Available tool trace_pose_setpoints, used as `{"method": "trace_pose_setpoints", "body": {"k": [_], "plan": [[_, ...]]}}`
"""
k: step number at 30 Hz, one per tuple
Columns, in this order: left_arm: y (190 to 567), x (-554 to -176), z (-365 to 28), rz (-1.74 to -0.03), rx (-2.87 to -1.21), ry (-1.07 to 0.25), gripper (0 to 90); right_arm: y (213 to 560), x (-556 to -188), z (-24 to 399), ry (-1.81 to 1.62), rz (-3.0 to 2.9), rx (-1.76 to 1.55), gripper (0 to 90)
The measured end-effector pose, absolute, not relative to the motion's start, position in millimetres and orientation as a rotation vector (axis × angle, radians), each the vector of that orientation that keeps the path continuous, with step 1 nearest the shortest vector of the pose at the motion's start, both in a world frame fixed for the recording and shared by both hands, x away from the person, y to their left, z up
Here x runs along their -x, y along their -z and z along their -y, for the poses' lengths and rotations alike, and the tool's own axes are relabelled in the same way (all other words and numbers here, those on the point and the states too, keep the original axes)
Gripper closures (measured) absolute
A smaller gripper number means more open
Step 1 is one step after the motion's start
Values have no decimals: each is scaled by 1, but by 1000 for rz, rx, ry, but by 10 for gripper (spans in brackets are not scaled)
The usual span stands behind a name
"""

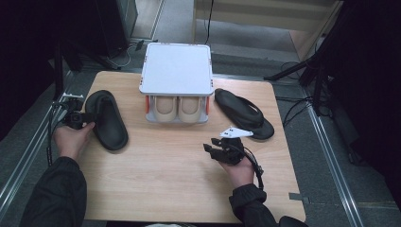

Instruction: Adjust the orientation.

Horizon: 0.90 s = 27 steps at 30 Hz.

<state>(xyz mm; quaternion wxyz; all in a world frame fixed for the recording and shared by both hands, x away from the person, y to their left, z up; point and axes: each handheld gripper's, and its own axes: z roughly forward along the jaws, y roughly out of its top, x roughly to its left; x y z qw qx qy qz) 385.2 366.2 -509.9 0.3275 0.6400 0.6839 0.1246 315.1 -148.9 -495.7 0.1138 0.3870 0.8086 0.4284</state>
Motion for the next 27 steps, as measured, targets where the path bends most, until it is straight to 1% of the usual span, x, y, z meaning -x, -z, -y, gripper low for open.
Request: {"method": "trace_pose_setpoints", "body": {"k": [4, 12, 16, 27], "plan": [[508, -385, -367, -1779, -1678, -328, 697, 495, -315, 149, -1254, -2369, -1141, 576], [503, -383, -370, -1766, -1618, -280, 701, 495, -315, 151, -1256, -2364, -1143, 574], [498, -380, -371, -1754, -1614, -267, 701, 495, -315, 152, -1259, -2362, -1139, 574], [483, -364, -361, -1706, -1634, -299, 701, 493, -316, 154, -1268, -2350, -1152, 571]]}}
